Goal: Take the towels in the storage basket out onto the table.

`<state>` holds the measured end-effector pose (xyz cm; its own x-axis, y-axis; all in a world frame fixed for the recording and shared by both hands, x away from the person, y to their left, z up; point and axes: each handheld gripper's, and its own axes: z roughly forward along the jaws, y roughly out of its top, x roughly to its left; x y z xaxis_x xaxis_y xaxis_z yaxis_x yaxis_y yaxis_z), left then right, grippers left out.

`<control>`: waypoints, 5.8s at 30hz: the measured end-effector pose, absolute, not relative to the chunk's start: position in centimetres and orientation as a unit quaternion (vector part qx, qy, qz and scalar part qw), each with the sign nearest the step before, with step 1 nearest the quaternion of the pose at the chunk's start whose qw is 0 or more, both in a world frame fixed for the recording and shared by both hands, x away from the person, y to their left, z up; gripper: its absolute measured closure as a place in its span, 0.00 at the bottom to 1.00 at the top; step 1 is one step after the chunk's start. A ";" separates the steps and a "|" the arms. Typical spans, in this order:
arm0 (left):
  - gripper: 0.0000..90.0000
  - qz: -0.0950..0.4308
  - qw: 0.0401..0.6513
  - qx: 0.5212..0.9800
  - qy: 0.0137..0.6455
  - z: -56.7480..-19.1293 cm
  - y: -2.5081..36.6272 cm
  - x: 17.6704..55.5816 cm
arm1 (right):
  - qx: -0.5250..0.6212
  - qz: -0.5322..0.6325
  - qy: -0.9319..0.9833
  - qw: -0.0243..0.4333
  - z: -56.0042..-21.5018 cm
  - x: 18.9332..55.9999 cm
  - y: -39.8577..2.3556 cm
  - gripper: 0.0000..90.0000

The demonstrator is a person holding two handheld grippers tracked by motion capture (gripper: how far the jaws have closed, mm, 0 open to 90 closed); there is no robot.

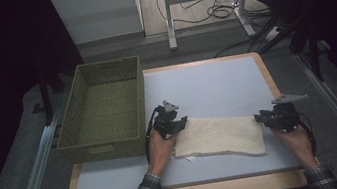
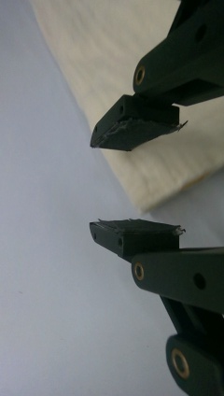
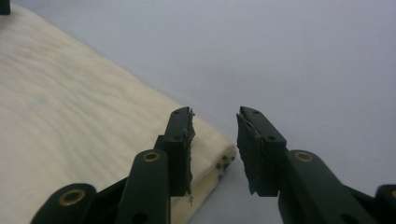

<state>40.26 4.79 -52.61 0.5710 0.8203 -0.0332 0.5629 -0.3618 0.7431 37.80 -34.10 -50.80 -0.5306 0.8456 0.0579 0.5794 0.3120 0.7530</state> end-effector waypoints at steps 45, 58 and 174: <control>0.51 0.158 0.380 0.808 0.422 -54.3 6.4 38.1 | 0.411 0.357 0.820 0.178 -49.7 38.9 -32.8 0.48; 0.48 0.165 0.378 0.805 0.426 -54.4 6.4 38.1 | 0.358 0.375 0.848 0.113 -50.6 34.7 -27.8 0.34; 0.94 0.118 0.430 0.857 0.260 -49.4 -14.4 44.9 | 0.409 0.433 0.790 0.142 -50.0 31.8 -33.0 0.94</control>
